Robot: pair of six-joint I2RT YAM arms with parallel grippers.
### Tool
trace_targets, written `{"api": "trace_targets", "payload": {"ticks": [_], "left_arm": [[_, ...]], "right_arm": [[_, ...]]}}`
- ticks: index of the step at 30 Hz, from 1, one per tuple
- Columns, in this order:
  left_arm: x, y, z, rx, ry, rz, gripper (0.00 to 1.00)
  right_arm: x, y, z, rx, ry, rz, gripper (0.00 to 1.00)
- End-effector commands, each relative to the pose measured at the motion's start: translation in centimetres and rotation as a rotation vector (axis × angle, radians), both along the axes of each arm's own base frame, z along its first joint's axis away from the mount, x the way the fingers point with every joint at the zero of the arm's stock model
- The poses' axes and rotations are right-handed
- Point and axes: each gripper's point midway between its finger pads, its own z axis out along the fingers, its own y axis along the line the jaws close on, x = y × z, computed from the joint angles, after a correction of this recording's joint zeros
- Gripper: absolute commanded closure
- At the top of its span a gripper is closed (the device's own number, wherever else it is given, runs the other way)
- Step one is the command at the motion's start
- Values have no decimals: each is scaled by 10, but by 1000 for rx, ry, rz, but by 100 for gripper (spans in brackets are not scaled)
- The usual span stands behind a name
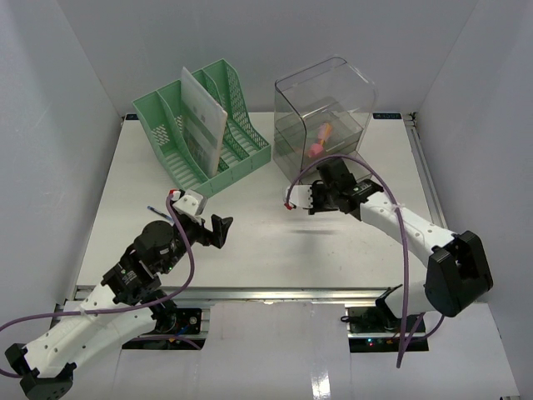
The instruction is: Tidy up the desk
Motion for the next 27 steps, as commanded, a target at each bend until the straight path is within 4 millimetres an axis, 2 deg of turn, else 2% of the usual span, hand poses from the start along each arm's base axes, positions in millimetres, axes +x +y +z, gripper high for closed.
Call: {"api": "trace_targets", "payload": {"ticks": [1, 4, 7, 11, 15, 18, 22, 24, 27], "left_arm": [[-1, -2, -5, 14, 16, -11, 2], [0, -1, -6, 14, 18, -6, 2], [0, -1, -6, 14, 19, -3, 2], [1, 0, -7, 14, 21, 2, 2], [1, 0, -8, 14, 22, 5, 2], [1, 0, -8, 9, 26, 8, 2], [5, 0, -11, 3, 40, 30, 2], [10, 5, -13, -14, 55, 84, 2], [19, 13, -21, -31, 102, 176, 2]], "right_arm": [[52, -40, 29, -173, -203, 61, 92], [78, -51, 37, -229, -263, 73, 92], [102, -58, 28, -279, -286, 73, 90], [118, -51, 20, -268, -293, 73, 84], [123, -48, 8, -263, -296, 74, 60], [119, -47, 10, -227, -289, 59, 51], [108, -44, 22, -139, -285, 27, 46], [92, -37, 36, -23, -252, 3, 46], [52, -12, 49, 223, -72, -23, 47]]}}
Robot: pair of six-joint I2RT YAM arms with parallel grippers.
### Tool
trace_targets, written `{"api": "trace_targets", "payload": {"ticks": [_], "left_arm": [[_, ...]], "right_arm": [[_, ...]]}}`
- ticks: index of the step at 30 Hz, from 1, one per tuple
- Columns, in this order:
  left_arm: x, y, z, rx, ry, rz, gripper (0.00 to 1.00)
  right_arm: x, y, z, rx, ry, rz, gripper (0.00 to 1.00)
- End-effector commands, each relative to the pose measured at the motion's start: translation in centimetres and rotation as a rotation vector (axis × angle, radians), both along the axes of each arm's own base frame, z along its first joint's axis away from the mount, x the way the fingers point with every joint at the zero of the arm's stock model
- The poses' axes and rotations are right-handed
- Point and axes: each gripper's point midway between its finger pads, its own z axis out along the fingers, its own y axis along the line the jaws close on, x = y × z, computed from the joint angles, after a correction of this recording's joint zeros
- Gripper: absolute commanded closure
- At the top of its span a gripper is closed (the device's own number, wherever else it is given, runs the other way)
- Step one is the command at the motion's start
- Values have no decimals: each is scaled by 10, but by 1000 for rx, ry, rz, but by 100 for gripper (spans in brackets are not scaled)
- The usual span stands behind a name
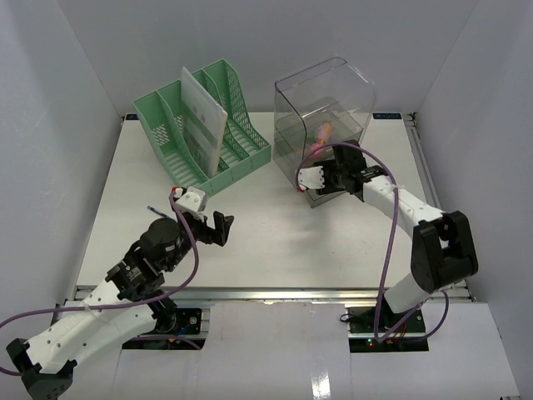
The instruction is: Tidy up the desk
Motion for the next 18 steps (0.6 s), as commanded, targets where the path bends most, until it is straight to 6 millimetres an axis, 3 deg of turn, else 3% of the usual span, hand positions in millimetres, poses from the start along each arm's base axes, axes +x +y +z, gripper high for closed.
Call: {"api": "trace_targets", "payload": {"ticks": [1, 6, 9, 15, 18], "left_arm": [[19, 19, -18, -16, 86, 176, 2], [46, 36, -40, -114, 233, 235, 7], [67, 70, -57, -224, 338, 358, 9], [79, 136, -99, -493, 534, 580, 10], [78, 170, -126, -563, 626, 811, 15]], "right_arm": [[-59, 46, 47, 437, 220, 7, 47], [-131, 68, 44, 635, 538, 20, 47], [-160, 75, 42, 704, 638, 66, 47], [-164, 63, 43, 752, 601, 73, 45], [-164, 58, 45, 775, 598, 62, 44]]}}
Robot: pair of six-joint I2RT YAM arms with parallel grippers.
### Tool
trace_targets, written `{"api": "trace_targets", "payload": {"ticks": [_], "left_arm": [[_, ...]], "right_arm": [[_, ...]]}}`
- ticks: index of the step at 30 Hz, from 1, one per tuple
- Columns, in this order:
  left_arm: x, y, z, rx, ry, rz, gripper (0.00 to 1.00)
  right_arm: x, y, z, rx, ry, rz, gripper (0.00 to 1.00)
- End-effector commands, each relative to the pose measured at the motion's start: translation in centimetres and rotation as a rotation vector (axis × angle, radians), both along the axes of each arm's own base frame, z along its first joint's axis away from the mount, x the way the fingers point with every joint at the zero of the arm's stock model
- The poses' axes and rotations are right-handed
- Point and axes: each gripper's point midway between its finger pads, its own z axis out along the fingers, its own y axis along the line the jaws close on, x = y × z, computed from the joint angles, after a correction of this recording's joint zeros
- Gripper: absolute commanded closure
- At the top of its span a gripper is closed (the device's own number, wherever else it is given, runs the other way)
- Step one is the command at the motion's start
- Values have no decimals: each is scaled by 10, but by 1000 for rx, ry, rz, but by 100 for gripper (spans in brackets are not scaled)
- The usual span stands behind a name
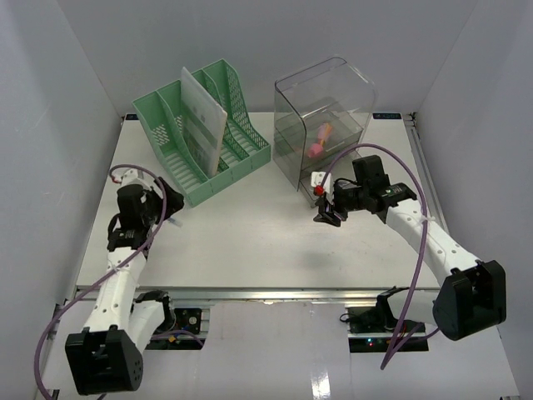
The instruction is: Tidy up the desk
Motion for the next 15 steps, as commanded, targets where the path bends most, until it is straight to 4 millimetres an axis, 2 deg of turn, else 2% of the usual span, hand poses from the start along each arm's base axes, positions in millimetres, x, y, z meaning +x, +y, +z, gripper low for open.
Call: {"api": "trace_targets", "payload": {"ticks": [1, 3, 5, 10, 15], "left_arm": [[-6, 26, -34, -180, 160, 250, 20], [-11, 44, -43, -154, 240, 377, 29], [-6, 55, -53, -136, 348, 444, 35], [3, 60, -79, -124, 562, 480, 36], [9, 62, -88, -120, 590, 489, 35]], "right_arm": [[-6, -1, 20, 99, 4, -1, 44], [-7, -2, 23, 112, -3, -7, 44], [-7, -4, 27, 124, -15, -13, 44], [-4, -10, 31, 129, -33, -38, 43], [-4, -14, 36, 144, -50, -50, 43]]}}
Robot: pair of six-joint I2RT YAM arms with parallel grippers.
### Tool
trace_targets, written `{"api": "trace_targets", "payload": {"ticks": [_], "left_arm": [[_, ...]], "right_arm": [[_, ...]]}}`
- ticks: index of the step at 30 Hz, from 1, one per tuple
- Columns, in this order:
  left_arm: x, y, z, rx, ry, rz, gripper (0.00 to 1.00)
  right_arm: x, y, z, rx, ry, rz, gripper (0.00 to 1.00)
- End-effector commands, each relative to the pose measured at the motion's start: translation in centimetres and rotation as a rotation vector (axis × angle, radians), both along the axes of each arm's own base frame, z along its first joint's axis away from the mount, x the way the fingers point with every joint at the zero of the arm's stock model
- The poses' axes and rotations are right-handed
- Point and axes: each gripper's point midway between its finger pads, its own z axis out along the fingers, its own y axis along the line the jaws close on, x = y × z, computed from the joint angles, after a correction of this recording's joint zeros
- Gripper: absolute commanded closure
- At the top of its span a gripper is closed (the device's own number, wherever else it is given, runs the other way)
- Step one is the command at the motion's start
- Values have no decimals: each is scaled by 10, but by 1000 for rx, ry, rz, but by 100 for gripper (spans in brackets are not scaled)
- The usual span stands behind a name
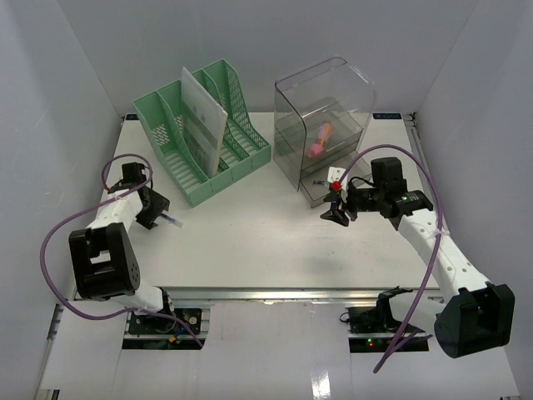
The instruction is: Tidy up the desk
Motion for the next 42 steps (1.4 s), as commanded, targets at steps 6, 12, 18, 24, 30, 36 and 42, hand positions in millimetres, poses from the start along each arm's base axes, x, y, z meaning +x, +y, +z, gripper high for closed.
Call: {"api": "trace_targets", "payload": {"ticks": [6, 12, 18, 24, 30, 36, 42], "left_arm": [[7, 7, -13, 5, 108, 4, 38], [17, 10, -26, 7, 149, -14, 44], [14, 12, -39, 10, 196, -10, 55], [12, 10, -39, 5, 196, -12, 83], [11, 2, -28, -27, 147, -28, 91], [17, -44, 24, -178, -139, -234, 100], [0, -98, 82, -228, -522, -647, 100]], "right_arm": [[-2, 0, 12, 49, -30, 5, 43], [-2, -2, 12, 52, -28, 2, 43], [-2, -3, 13, 56, -28, -2, 43], [-2, -3, 13, 61, -27, -1, 43], [-3, -4, 12, 62, -30, 0, 42], [-10, -2, 14, 86, -35, 30, 40], [-22, 0, 20, 119, -126, 86, 36]]}}
